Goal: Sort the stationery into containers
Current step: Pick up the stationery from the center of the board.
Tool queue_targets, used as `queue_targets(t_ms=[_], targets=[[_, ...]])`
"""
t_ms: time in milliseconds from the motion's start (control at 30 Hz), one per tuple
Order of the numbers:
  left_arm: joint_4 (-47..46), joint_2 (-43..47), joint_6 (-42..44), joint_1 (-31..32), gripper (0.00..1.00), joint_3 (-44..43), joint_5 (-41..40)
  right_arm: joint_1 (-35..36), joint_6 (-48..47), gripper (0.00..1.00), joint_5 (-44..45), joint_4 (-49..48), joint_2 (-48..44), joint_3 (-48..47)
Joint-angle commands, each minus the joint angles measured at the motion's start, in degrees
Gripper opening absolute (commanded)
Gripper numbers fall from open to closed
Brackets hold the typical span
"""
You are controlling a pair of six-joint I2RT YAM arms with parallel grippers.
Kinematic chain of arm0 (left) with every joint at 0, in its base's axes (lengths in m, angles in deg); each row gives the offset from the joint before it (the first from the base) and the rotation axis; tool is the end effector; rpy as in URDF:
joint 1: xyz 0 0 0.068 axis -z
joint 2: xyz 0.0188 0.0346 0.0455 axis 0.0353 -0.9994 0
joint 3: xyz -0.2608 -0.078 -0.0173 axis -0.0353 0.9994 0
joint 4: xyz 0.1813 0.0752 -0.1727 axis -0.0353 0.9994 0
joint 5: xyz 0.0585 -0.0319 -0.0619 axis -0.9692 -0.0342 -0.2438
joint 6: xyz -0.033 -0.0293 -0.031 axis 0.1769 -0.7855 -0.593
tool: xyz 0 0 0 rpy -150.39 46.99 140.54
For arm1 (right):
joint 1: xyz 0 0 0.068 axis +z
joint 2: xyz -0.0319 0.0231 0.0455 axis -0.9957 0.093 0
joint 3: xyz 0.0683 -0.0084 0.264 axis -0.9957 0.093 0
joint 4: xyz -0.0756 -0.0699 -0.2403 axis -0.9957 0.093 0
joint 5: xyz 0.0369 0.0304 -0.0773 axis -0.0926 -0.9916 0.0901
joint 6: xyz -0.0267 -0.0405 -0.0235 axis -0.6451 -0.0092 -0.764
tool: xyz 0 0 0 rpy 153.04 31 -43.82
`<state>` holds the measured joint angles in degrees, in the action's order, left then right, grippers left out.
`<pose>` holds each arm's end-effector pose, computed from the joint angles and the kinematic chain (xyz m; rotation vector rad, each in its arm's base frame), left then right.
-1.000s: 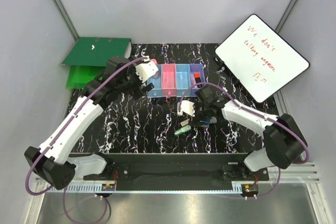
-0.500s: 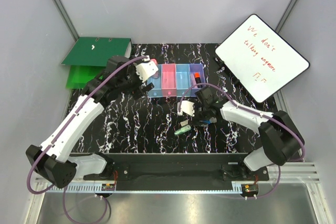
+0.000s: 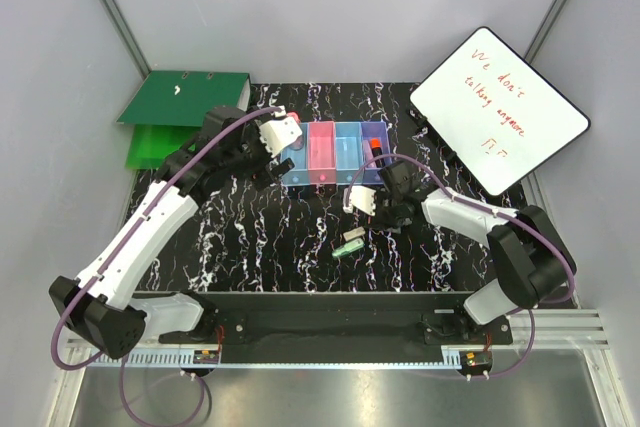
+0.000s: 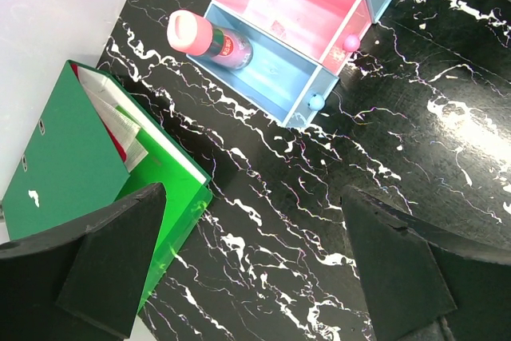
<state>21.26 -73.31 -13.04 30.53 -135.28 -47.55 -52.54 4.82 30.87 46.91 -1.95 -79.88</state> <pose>0.2236 -0.1248 0.3789 1.1818 1.8349 -0.0304 0.2427 0.1590 0.1726 -1.8514 1.8287 0.0570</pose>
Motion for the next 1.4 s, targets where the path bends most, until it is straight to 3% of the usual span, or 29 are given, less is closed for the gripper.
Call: queue_targets(t_ms=[0, 33, 167, 333, 433, 500, 633, 1167, 1367], targets=[[-2.5, -0.5, 0.0, -0.3, 0.99, -2.0, 1.9, -0.2, 0.4, 0.68, -0.1, -2.5, -1.4, -1.7], [-2.5, -0.7, 0.1, -0.3, 0.99, -1.9, 1.8, -0.2, 0.2, 0.73, -0.3, -2.3, -1.6, -1.8], [-2.4, -1.1, 0.3, -0.3, 0.99, -2.1, 2.3, -0.2, -0.5, 0.77, -0.7, -1.6, -1.2, -2.3], [-2.5, -1.7, 0.1, -0.3, 0.99, -2.5, 2.4, -0.2, -0.7, 0.70, -1.7, -1.5, 0.0, -3.3], [-2.5, -1.7, 0.2, -0.3, 0.99, -2.7, 2.3, -0.2, -0.9, 0.52, -1.9, -1.5, 0.5, -3.6], [-2.5, -1.8, 0.2, -0.3, 0.99, -2.6, 2.3, -0.1, -1.2, 0.32, -1.9, -1.4, 0.5, -3.5], [-2.5, -2.0, 0.0, -0.4, 0.99, -2.2, 2.8, -0.1, -0.7, 0.19, -1.8, -0.8, -0.2, -3.4], [-2.5, -3.7, -2.9, -0.3, 0.99, 0.2, 6.7, 0.0, 6.0, 0.20, -1.0, 3.1, -7.9, -7.7], [-2.5, -5.6, -6.5, -0.3, 0.99, 0.0, 15.3, -0.1, 10.0, 0.18, 1.6, 2.0, -15.2, -8.8]])
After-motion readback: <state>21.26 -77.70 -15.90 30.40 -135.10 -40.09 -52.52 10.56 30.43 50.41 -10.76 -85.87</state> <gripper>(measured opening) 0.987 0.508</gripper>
